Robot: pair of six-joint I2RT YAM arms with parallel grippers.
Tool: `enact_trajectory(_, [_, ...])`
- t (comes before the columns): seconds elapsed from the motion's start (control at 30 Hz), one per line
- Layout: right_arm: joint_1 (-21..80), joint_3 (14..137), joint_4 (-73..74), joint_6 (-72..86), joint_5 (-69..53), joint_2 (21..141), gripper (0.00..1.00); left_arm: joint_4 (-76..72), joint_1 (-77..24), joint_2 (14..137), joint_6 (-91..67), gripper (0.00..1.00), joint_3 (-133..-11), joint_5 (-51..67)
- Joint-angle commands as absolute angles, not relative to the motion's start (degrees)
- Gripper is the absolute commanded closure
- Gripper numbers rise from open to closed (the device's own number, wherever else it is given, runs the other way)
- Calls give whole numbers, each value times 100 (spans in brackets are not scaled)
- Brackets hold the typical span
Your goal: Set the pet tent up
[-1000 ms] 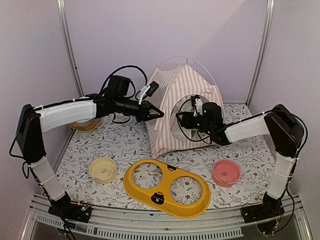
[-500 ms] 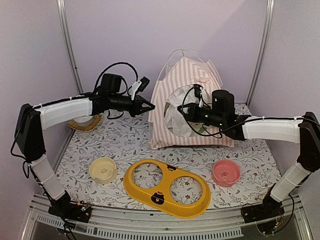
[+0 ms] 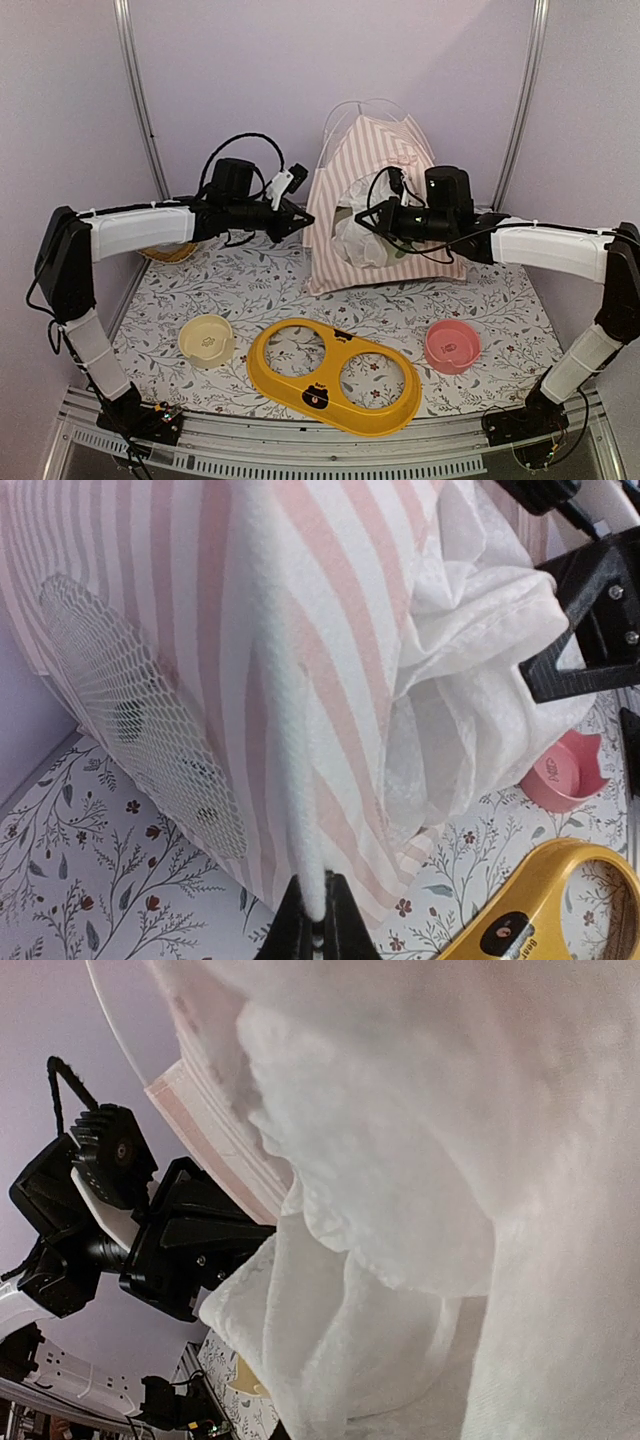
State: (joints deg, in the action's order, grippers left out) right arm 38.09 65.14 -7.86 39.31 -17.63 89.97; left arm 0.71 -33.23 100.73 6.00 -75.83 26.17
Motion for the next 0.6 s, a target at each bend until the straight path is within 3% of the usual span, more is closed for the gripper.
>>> enact_trajectory(0.0, [3621,6890,-1627,4490,-2332,9169,100,27,-3552,10120,844,100,-7365,1508])
enact_trajectory(0.2, [3546,7124,-1636,4857,-3037,9065,100,-96,-3560,10282,749,100,-7308,369])
enact_trajectory(0.57, [3146,7017,-1837,5577,-4381,8651,100,207,-3544,10519,697,100,-7673,-181])
